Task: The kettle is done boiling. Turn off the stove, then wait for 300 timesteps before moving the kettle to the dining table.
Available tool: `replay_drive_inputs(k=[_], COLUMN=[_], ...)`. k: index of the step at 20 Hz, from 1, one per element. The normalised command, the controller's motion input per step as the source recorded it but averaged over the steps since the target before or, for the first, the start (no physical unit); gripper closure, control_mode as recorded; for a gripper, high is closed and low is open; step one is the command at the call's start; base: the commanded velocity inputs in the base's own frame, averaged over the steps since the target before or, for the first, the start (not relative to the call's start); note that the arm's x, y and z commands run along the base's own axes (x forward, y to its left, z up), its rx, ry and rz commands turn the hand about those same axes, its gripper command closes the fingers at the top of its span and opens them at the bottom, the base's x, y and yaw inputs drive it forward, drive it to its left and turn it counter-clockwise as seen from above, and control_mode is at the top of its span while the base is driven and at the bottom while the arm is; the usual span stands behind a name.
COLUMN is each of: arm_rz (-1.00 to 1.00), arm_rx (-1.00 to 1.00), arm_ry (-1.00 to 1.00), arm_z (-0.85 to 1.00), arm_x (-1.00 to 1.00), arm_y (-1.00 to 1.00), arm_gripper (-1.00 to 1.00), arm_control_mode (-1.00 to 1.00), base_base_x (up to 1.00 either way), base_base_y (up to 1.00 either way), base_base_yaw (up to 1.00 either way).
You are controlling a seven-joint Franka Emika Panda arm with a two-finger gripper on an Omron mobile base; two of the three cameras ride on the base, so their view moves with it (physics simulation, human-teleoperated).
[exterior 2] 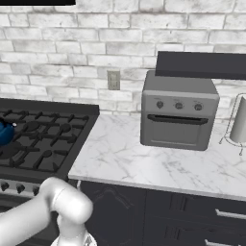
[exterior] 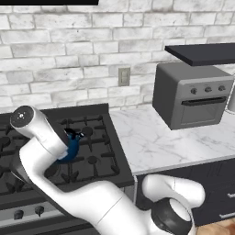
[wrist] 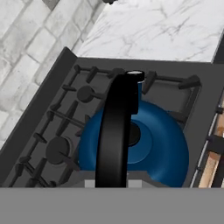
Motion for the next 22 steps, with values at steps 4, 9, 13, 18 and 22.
replay_drive_inputs(k=[4,9,13,18,22], arm_rz=[-0.05,-0.05,-0.08,-0.01,0.0], arm_rx=[0.0,0.0,0.0,0.0,0.0], arm_ry=[0.0,0.0,0.0,0.0,0.0], arm_z=[0.36,0.26,0.04,0.0,0.0], arm_x=[-0.19,-0.26,-0.24,-0.03,-0.01], arm_y=[-0.21,-0.21,-0.27,-0.02,0.0], arm_gripper=[1.0,1.0,1.0,1.0,1.0], arm_control_mode=[-1.0,-1.0,-1.0,-1.0,-1.0], base_base_x=[0.0,0.0,0.0,0.0,0.0], base_base_y=[0.0,0.0,0.0,0.0,0.0], base_base_yaw=[0.0,0.0,0.0,0.0,0.0])
